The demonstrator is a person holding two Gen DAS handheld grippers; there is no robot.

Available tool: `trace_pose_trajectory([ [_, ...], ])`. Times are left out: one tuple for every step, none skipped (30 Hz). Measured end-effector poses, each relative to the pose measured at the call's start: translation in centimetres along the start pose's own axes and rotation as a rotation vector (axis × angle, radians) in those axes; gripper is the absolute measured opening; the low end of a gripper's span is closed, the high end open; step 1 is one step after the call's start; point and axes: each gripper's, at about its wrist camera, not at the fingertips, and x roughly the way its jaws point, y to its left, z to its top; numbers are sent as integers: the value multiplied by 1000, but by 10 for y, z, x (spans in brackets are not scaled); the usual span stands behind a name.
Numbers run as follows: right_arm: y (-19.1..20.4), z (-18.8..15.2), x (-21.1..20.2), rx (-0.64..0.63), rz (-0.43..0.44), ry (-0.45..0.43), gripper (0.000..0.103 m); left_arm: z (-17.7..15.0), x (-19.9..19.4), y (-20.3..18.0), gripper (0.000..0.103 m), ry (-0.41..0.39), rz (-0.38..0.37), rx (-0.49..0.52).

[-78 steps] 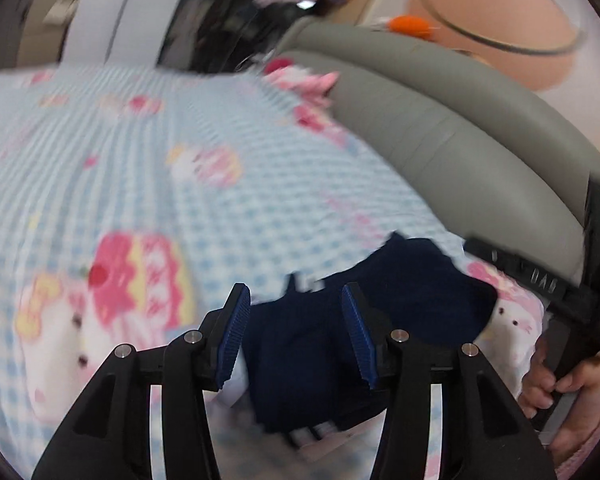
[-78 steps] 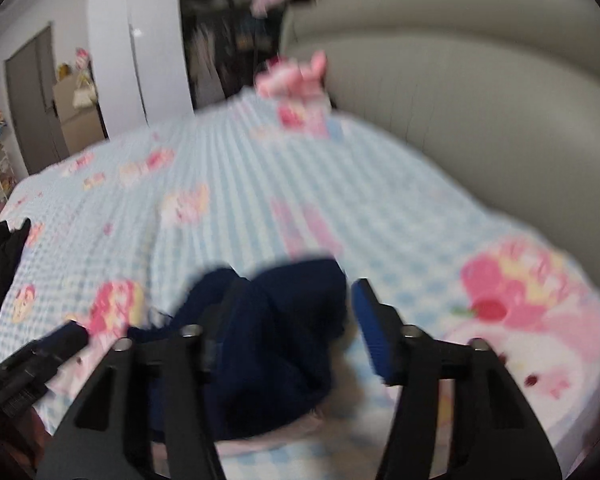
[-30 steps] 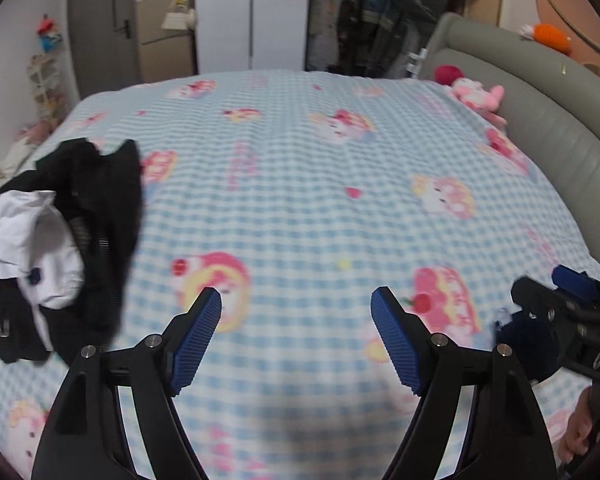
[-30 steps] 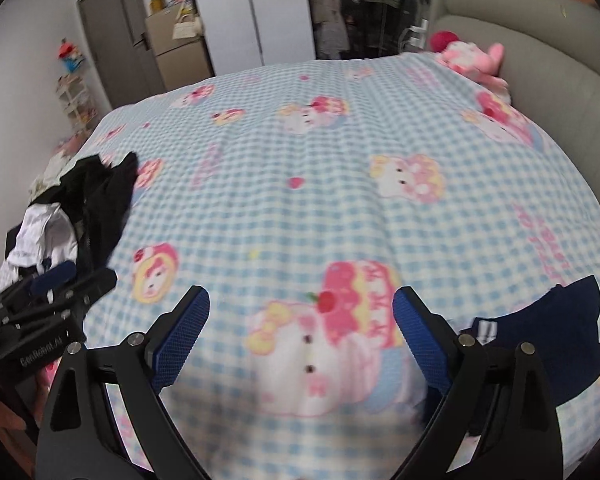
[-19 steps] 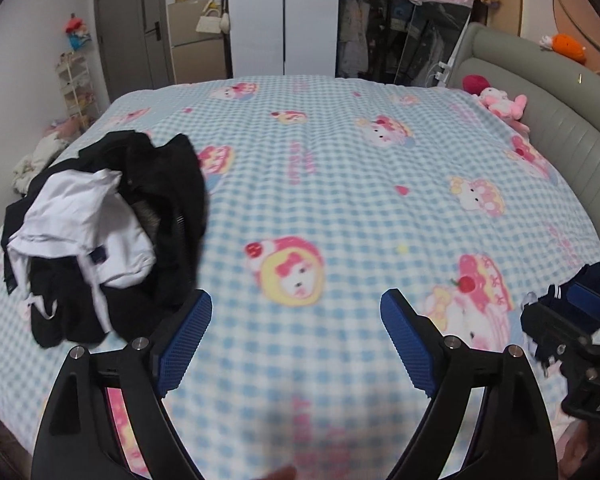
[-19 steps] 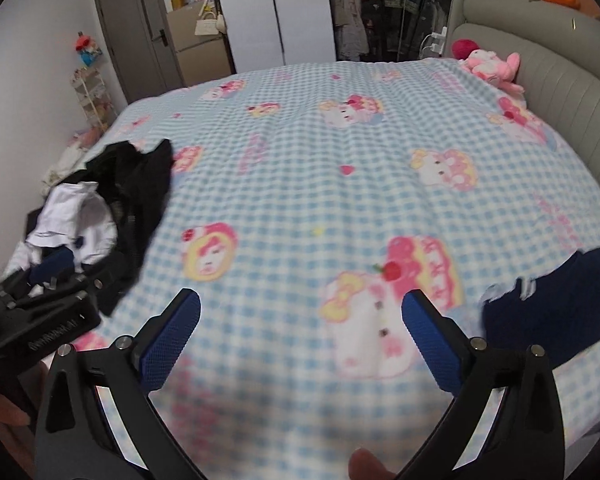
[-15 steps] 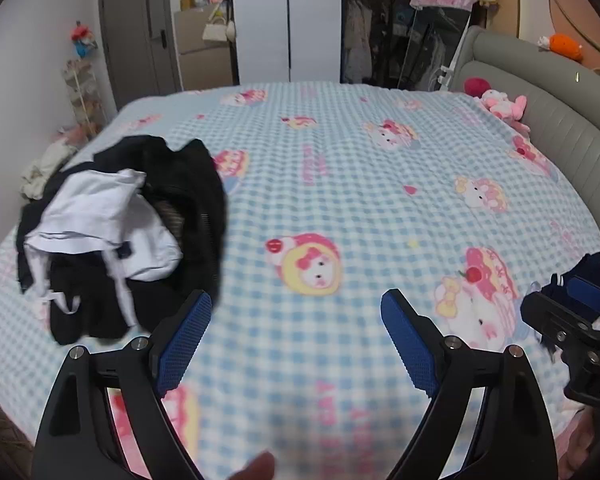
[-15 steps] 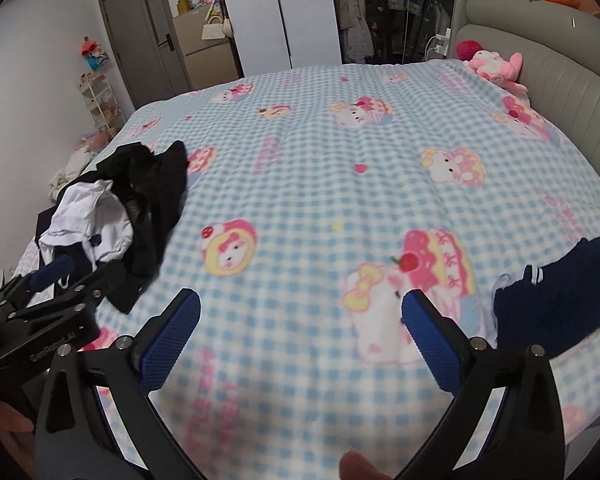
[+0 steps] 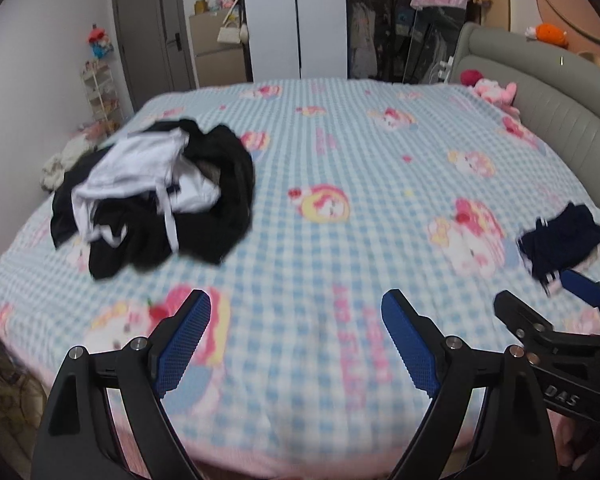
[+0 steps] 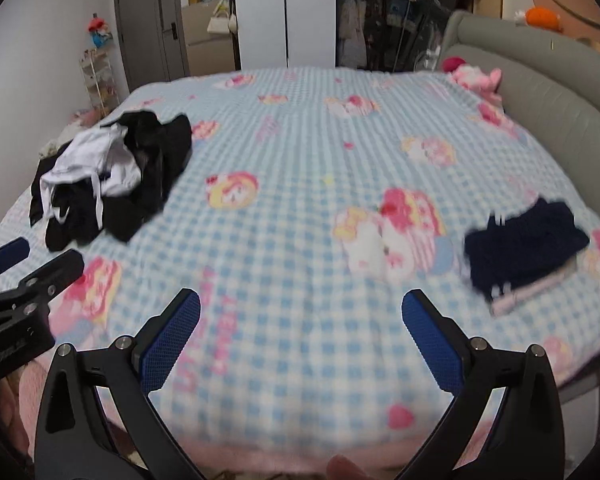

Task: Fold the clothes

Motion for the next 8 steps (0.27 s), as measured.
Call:
trace_pose_trajectory([
  [-1, -7, 0, 15, 12, 12, 102, -7, 0, 0, 89, 16, -13, -8],
  [-3, -14, 0, 28, 24, 24, 102, -12, 1, 0, 89, 28, -21, -12],
  [-1, -19, 1, 26, 33, 34, 102, -21, 2, 0, 89, 41, -25, -17],
  [2, -23, 2, 8, 40, 43, 102, -26, 3, -1, 89, 46, -17, -19],
  [5, -26, 2, -8, 27, 44, 102, -31, 4, -1, 89, 50, -10, -21],
  [6, -28, 2, -21, 18, 38, 102, -34, 5, -2, 89, 54, -10, -22],
  [7, -31, 1, -32, 10, 32, 102, -37, 6, -2, 89, 58, -10, -22],
  [7, -33, 2, -37, 8, 36, 102, -40, 6, -2, 89, 61, -9, -26],
])
